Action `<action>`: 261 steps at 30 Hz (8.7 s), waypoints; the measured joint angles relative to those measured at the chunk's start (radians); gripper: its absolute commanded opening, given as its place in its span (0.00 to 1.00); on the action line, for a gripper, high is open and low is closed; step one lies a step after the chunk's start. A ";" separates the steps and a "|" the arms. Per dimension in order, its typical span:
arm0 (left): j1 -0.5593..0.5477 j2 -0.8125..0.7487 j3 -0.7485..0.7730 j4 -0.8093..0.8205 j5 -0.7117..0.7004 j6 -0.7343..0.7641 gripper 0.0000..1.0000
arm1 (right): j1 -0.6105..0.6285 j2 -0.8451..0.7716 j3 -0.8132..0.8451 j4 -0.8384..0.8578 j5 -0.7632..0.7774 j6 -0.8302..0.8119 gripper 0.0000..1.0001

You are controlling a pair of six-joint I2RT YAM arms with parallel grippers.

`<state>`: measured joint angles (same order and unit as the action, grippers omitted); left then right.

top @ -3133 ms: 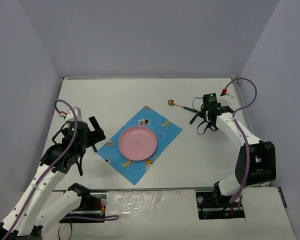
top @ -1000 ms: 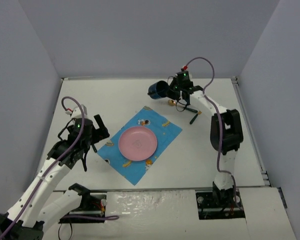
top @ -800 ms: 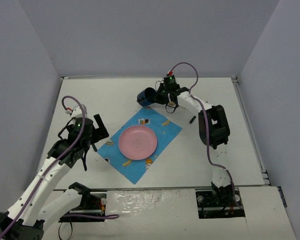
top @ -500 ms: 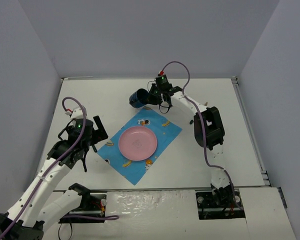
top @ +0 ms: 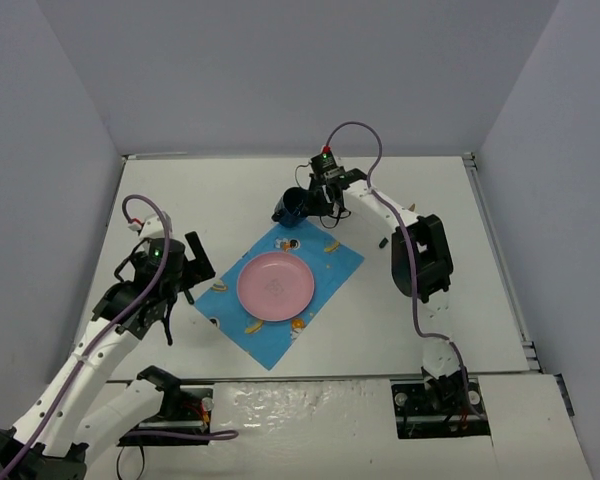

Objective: Set the dinner table for one person

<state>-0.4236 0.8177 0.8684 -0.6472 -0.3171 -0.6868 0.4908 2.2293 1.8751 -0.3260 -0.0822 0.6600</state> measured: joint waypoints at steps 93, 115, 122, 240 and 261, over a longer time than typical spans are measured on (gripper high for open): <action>0.288 0.359 0.130 -0.259 0.324 -0.249 0.00 | -0.023 0.124 0.339 -0.262 0.072 -0.114 0.00; 0.215 0.286 0.148 -0.301 0.320 -0.321 0.00 | 0.009 0.220 0.368 -0.307 0.079 -0.112 0.15; 0.215 0.294 0.128 -0.278 0.333 -0.321 0.00 | 0.021 0.223 0.371 -0.293 0.061 -0.115 0.75; -0.317 0.419 -0.315 0.153 0.505 -0.968 0.56 | 0.025 -0.372 -0.370 -0.080 0.283 -0.087 0.72; -0.327 0.236 0.114 -0.310 0.113 -0.863 0.82 | -0.013 -0.397 -0.504 -0.026 0.268 -0.081 0.57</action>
<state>-0.7509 1.0538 0.9829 -0.9576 -0.2042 -1.5496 0.4779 1.8325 1.3713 -0.3515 0.1857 0.5788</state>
